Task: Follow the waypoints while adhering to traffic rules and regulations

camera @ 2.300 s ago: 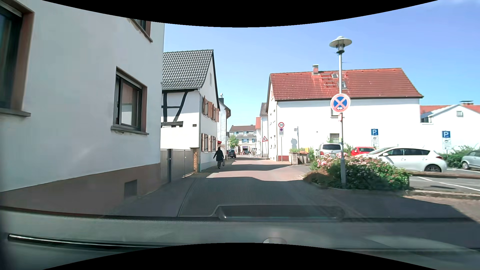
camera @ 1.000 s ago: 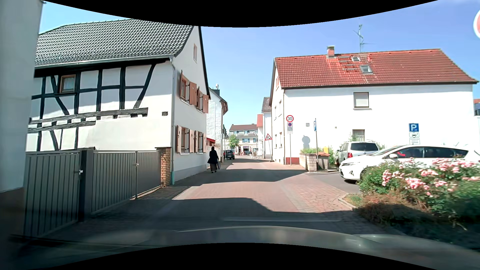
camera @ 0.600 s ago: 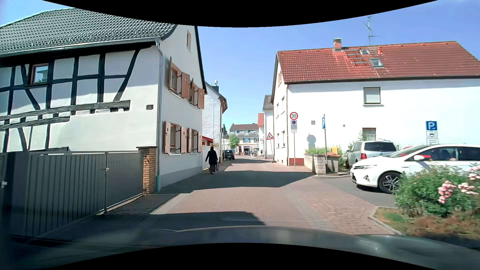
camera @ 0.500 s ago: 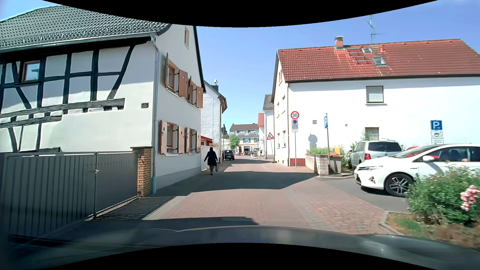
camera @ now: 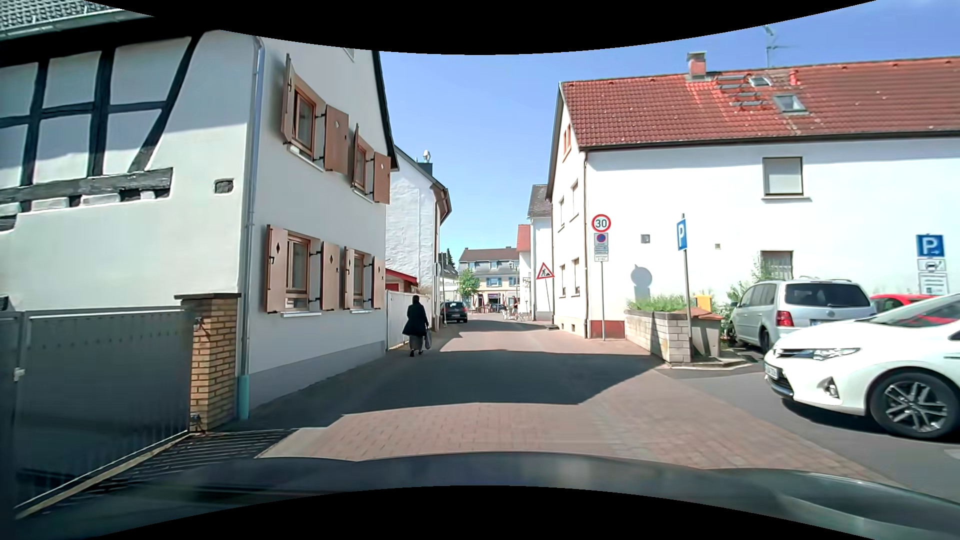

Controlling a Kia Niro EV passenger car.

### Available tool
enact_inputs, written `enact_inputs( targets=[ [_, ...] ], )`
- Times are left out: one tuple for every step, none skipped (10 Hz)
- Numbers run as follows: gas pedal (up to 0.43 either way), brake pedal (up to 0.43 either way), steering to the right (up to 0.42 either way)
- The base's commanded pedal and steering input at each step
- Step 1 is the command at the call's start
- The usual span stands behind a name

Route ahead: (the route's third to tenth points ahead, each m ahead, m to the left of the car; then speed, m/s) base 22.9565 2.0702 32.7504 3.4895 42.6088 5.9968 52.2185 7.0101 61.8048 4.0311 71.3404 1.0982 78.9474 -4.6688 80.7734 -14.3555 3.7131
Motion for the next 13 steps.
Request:
enact_inputs(
  targets=[
    [0.039,0.0,-0.006],
    [0.039,0.0,-0.005],
    [0.039,0.0,-0.005],
    [0.039,0.0,-0.005],
    [0.028,0.0,-0.005],
    [0.028,0.0,-0.005],
    [0.02,0.0,-0.005],
    [0.02,0.0,-0.004],
    [0.02,0.0,-0.004],
    [0.02,0.0,-0.004],
    [0.02,0.0,-0.004],
    [0.02,0.0,-0.004],
    [0.02,0.0,-0.003]
  ],
)
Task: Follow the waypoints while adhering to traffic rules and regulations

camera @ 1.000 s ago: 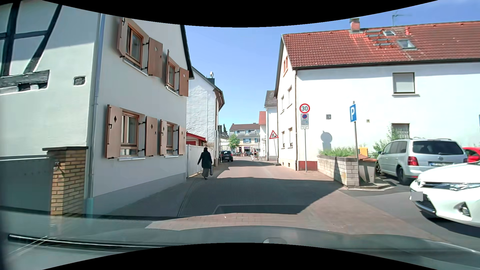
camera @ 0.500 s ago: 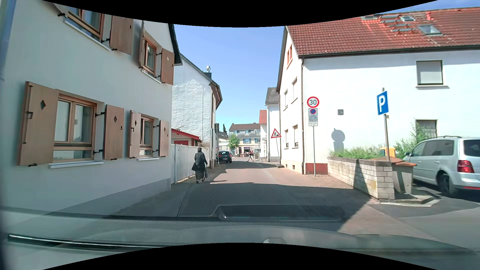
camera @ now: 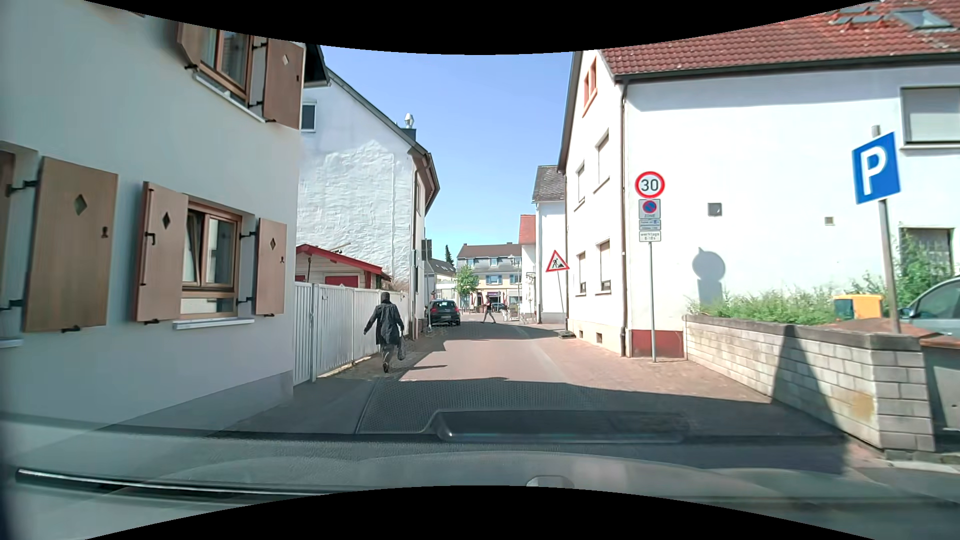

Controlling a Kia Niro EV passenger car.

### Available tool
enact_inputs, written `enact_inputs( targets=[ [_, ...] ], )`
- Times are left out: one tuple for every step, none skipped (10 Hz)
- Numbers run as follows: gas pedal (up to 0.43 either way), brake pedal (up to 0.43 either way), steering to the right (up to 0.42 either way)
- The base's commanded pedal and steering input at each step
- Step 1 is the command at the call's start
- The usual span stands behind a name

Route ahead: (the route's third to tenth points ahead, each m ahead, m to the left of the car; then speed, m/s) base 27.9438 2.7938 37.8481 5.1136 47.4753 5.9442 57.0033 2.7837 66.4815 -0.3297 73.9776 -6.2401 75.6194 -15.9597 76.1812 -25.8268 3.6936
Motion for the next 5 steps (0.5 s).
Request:
enact_inputs(
  targets=[
    [0.02,0.0,-0.003],
    [0.02,0.0,-0.003],
    [0.02,0.0,-0.003],
    [0.02,0.0,-0.002],
    [0.02,0.0,-0.001]
  ],
)
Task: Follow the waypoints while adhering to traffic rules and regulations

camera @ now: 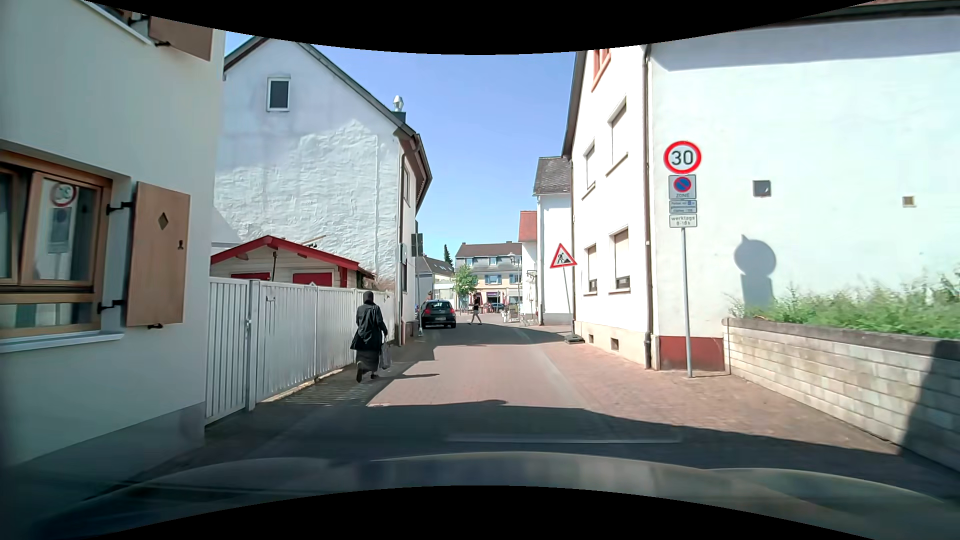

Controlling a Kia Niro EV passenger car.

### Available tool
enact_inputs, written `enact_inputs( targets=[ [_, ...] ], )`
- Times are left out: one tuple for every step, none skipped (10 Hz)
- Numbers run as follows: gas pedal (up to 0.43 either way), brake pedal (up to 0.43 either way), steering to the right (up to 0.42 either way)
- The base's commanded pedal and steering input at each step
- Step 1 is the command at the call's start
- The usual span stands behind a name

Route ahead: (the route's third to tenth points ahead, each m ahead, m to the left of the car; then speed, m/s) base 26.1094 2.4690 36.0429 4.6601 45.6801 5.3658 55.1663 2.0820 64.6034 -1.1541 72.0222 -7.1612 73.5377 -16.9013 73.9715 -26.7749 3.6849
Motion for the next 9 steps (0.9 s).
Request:
enact_inputs(
  targets=[
    [0.02,0.0,-0.001],
    [0.02,0.0,-0.001],
    [0.02,0.0,-0.001],
    [0.02,0.0,-0.001],
    [0.02,0.0,-0.001],
    [0.02,0.0,-0.003],
    [0.02,0.0,-0.007],
    [0.02,0.0,-0.01],
    [0.02,0.0,-0.01]
  ],
)
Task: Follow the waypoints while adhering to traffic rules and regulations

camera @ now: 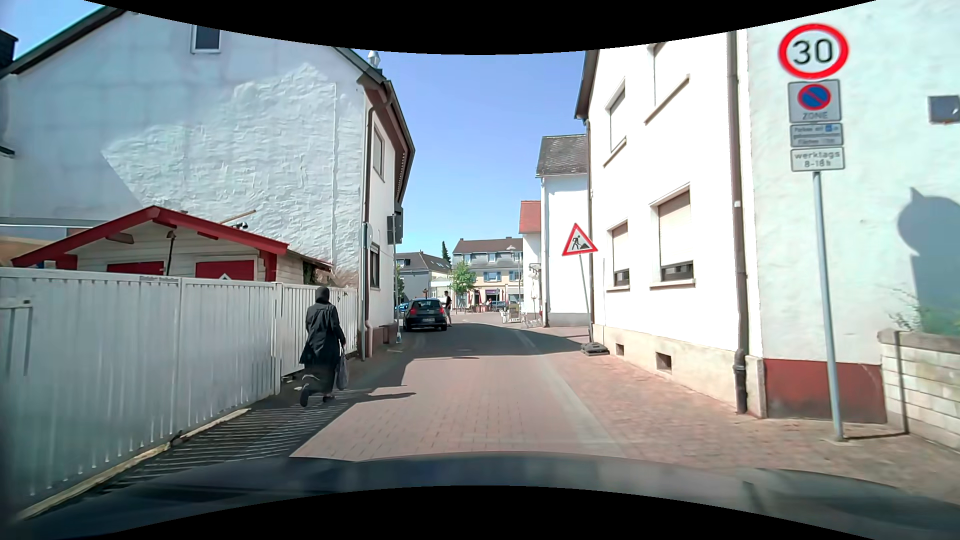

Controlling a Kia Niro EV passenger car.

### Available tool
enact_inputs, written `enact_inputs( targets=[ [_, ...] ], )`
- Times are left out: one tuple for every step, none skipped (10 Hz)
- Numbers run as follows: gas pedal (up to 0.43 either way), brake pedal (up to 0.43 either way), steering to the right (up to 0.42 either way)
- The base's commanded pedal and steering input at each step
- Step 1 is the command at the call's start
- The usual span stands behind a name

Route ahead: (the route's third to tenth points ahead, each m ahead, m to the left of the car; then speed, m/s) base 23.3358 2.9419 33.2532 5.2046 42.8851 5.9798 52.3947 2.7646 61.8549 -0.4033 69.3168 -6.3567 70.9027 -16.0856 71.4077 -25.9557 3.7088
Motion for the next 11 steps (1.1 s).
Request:
enact_inputs(
  targets=[
    [0.02,0.0,-0.01],
    [0.02,0.0,-0.01],
    [0.02,0.0,-0.01],
    [0.02,0.0,-0.009],
    [0.02,0.0,-0.009],
    [0.02,0.0,-0.009],
    [0.02,0.0,-0.009],
    [0.02,0.0,-0.01],
    [0.02,0.0,-0.01],
    [0.02,0.0,-0.01],
    [0.02,0.0,-0.01]
  ],
)
